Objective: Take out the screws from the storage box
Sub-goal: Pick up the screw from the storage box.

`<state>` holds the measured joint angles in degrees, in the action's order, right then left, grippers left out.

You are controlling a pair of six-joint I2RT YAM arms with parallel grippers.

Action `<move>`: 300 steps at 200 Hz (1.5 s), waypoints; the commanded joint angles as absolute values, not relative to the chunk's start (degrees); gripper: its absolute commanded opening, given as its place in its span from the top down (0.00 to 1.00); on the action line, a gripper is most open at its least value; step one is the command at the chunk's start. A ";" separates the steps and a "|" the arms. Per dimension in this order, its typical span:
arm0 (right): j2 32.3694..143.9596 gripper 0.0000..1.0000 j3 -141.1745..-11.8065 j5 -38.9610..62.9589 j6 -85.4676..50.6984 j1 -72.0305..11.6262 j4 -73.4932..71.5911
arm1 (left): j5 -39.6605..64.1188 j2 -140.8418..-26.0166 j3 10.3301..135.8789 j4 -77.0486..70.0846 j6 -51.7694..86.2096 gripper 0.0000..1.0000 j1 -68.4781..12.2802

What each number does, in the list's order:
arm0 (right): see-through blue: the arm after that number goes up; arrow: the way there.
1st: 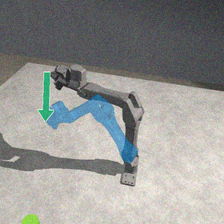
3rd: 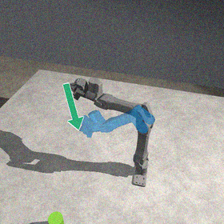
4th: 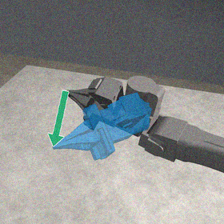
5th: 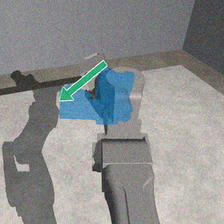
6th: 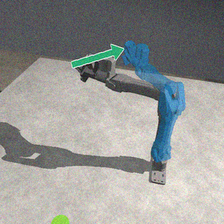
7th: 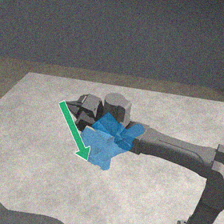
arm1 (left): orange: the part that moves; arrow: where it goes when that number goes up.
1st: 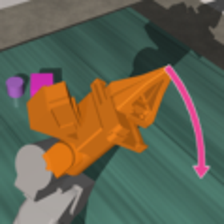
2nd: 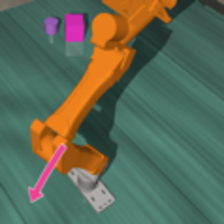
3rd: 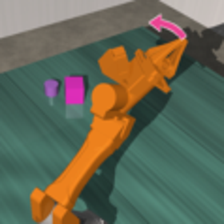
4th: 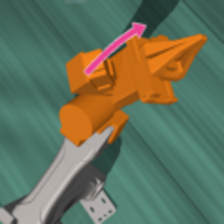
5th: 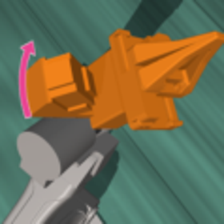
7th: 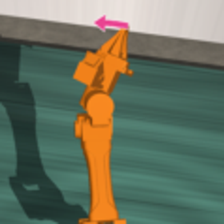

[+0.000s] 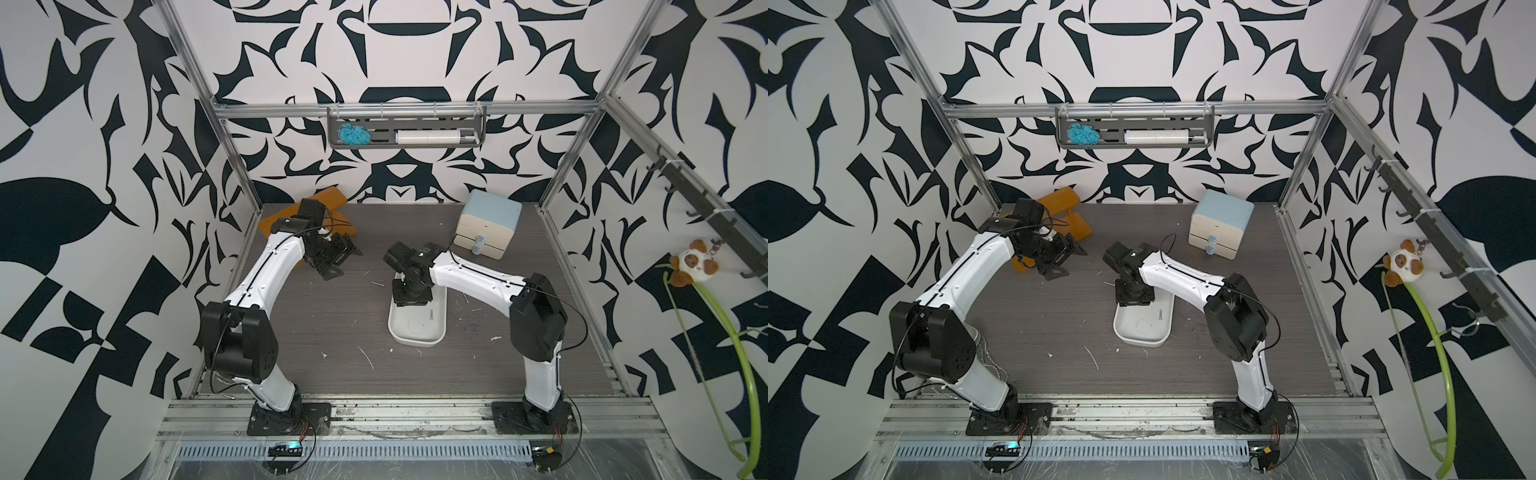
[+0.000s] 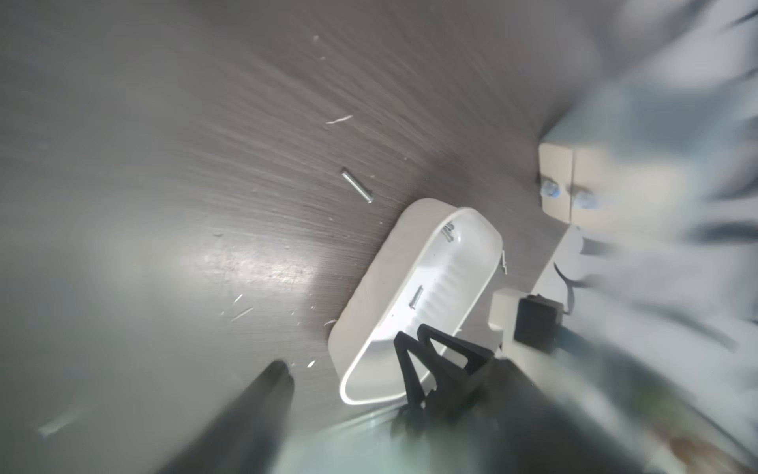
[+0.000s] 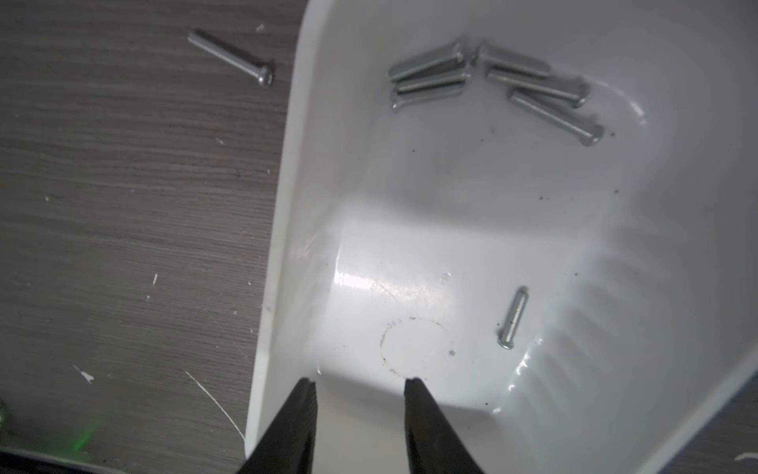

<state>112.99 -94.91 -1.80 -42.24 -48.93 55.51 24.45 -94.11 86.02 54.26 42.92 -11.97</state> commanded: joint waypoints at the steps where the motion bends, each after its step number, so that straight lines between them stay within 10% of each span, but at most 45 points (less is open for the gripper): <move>1: 113.49 0.59 -98.03 -7.50 -47.53 -48.50 62.80 | 26.71 -95.48 89.33 57.40 37.05 0.18 -12.13; 235: 118.50 0.43 -87.28 -5.80 -59.90 -45.45 55.63 | 31.93 -101.98 92.37 61.08 31.12 0.19 -10.37; 300: 118.10 1.00 -82.25 -2.93 -59.77 -44.99 50.40 | 32.04 -101.27 91.69 61.17 31.20 0.19 -9.58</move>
<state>118.26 -85.52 -3.86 -59.88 -44.88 51.55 31.03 -101.75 92.33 59.48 31.90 -10.11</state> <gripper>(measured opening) 0.036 0.805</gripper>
